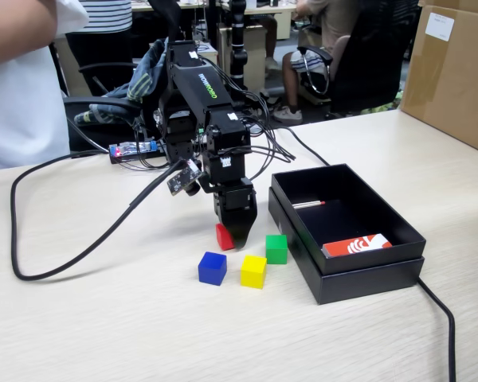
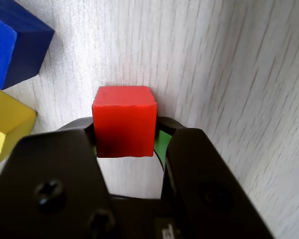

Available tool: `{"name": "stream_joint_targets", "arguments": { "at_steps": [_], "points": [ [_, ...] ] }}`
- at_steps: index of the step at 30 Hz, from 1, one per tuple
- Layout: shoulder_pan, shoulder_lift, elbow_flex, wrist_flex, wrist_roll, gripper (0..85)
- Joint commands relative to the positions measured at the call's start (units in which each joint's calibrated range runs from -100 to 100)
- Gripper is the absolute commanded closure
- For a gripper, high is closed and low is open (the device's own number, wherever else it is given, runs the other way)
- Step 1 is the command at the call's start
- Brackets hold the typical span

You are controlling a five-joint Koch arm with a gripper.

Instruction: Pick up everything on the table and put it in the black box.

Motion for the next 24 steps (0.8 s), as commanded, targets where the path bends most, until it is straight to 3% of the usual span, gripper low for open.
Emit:
{"name": "stream_joint_targets", "arguments": {
  "at_steps": [1, 7, 11, 15, 24],
  "points": [
    [-0.05, -7.97, 3.01, -4.01, 0.68, 76.5],
    [2.74, -26.79, 6.99, -8.94, 1.07, 76.5],
    [7.47, -31.15, 13.61, -9.97, 1.76, 76.3],
    [11.87, -19.56, 22.86, -9.89, 3.27, 76.3],
    [14.95, 12.80, 40.09, -9.97, 5.23, 75.8]
  ]
}}
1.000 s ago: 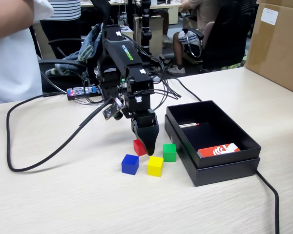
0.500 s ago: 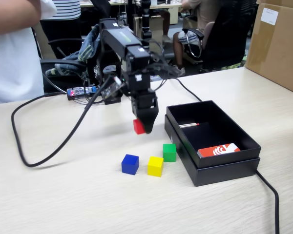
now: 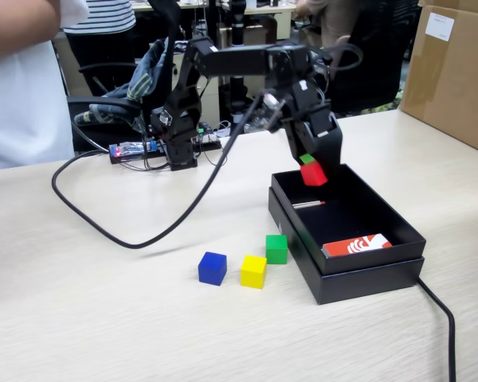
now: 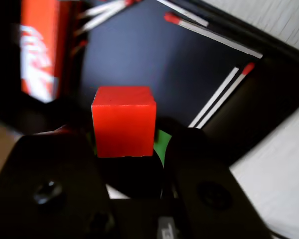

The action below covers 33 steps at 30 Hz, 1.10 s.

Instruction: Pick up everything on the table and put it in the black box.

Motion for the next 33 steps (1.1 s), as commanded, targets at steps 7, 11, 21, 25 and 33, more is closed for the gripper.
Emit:
{"name": "stream_joint_targets", "arguments": {
  "at_steps": [7, 11, 21, 25, 33],
  "points": [
    [1.81, 13.37, 11.84, -1.35, 1.32, 75.4],
    [1.76, 7.06, 10.12, -5.24, 1.61, 51.2],
    [-11.04, -37.35, -7.28, -6.45, -2.34, 39.8],
    [-17.88, -34.36, -9.28, -6.27, -2.88, 37.6],
    [-21.29, -13.71, -4.29, -6.27, 0.05, 37.9]
  ]
}}
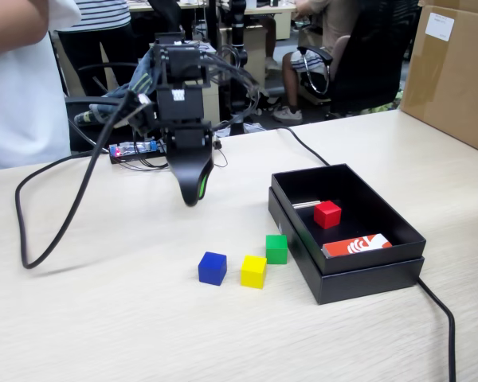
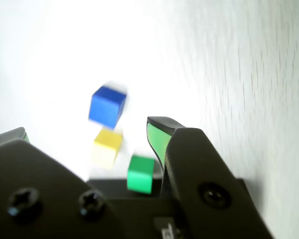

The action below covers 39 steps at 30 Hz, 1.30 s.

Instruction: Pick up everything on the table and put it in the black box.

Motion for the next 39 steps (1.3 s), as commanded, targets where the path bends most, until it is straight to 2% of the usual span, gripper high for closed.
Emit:
{"name": "stream_joint_targets", "arguments": {
  "at_steps": [1, 11, 12, 21, 23, 26, 29, 35, 39],
  "points": [
    [-0.39, 5.04, 7.38, 0.23, 1.27, 38.0],
    [0.29, 21.91, 15.36, 0.14, 2.54, 38.4],
    [0.49, 24.09, 16.09, 0.14, 2.78, 40.7],
    [1.12, 33.15, 21.89, 0.06, 3.03, 43.6],
    [1.17, 34.53, 23.79, -0.03, 3.27, 49.7],
    [1.22, 36.37, 25.88, -0.37, 3.71, 65.2],
    [1.27, 37.17, 26.24, -0.37, 3.76, 71.4],
    [1.12, 22.60, 21.44, -2.88, 3.42, 71.6],
    [2.00, 4.12, 14.73, -2.88, 1.37, 71.6]
  ]
}}
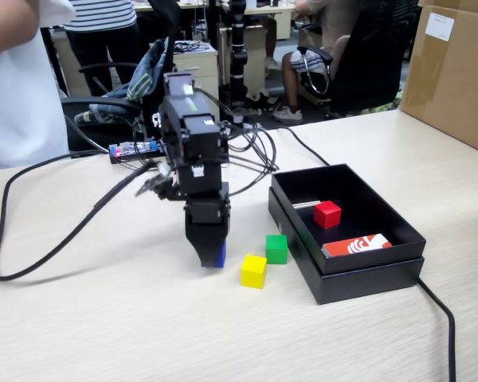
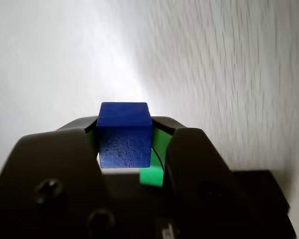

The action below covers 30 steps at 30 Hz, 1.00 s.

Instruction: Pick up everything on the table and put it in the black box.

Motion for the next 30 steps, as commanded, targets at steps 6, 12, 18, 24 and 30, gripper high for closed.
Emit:
{"name": "stream_joint_targets", "arguments": {
  "at_steps": [6, 12, 18, 24, 30],
  "points": [
    [8.06, -33.06, -2.77, -0.63, -4.93, 71.6],
    [13.82, -23.07, -1.23, -0.63, -4.69, 71.4],
    [15.38, -7.35, 5.75, -0.63, -3.76, 71.4],
    [16.51, 1.37, 8.83, -0.63, -2.44, 71.4],
    [17.14, 6.76, 9.47, -0.72, -1.22, 70.8]
  ]
}}
